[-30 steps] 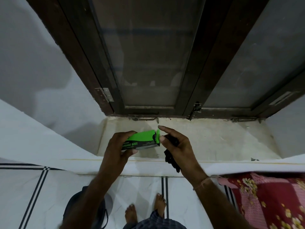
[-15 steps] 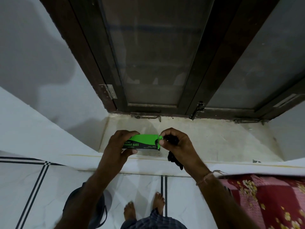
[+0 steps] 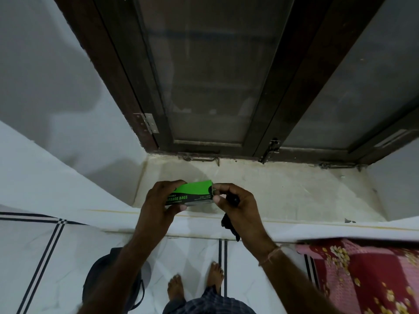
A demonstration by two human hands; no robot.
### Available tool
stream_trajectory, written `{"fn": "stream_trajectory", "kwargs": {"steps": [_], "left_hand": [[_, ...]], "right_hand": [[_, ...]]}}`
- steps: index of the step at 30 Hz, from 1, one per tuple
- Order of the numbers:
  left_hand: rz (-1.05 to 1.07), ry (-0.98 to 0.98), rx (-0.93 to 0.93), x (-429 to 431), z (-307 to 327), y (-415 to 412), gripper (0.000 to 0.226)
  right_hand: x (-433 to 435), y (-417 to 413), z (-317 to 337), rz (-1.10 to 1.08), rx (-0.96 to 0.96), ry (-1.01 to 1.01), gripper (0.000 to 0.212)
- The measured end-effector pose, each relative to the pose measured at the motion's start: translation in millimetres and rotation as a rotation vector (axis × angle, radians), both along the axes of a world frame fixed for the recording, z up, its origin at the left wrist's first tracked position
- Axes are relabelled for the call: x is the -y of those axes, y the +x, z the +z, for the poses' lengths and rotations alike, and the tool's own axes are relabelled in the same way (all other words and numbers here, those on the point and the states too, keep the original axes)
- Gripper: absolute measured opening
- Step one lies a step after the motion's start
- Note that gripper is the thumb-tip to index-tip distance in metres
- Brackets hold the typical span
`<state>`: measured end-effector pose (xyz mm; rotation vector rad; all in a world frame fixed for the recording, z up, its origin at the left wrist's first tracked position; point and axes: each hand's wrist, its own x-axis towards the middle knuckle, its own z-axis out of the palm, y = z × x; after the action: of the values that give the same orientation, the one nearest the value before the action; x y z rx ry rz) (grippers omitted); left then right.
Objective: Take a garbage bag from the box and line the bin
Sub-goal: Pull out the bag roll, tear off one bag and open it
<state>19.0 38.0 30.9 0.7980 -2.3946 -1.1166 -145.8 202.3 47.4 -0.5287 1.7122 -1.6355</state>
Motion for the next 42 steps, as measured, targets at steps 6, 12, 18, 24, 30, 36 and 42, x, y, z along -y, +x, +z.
{"fn": "stream_trajectory", "kwargs": {"steps": [6,12,18,24,30,36,42], "left_hand": [[0.078,-0.108,0.085,0,-11,-14,0.060],[0.083,-0.115,0.250,25,-33,-30,0.065],[0.155,-0.308,0.296,13,-27,-20,0.072],[0.230,0.563,0.022,-56,16,8,0.034],[0.121,0.892,-0.065,-71,25,68,0.037],[0.346,0.973,-0.146,-50,10,183,0.028],[0.575,1.257,-0.338,-25,-1,343,0.041]], "right_hand": [[20,7,-24,-0.063,0.005,0.117,0.031],[50,-6,-45,0.011,-0.107,0.308,0.046],[35,-3,-43,-0.058,-0.017,0.288,0.024],[18,49,-5,0.027,0.294,0.093,0.061],[21,126,4,0.167,0.303,0.157,0.067],[33,227,6,0.210,0.126,0.153,0.038],[38,378,-5,0.093,0.058,0.176,0.025]]}}
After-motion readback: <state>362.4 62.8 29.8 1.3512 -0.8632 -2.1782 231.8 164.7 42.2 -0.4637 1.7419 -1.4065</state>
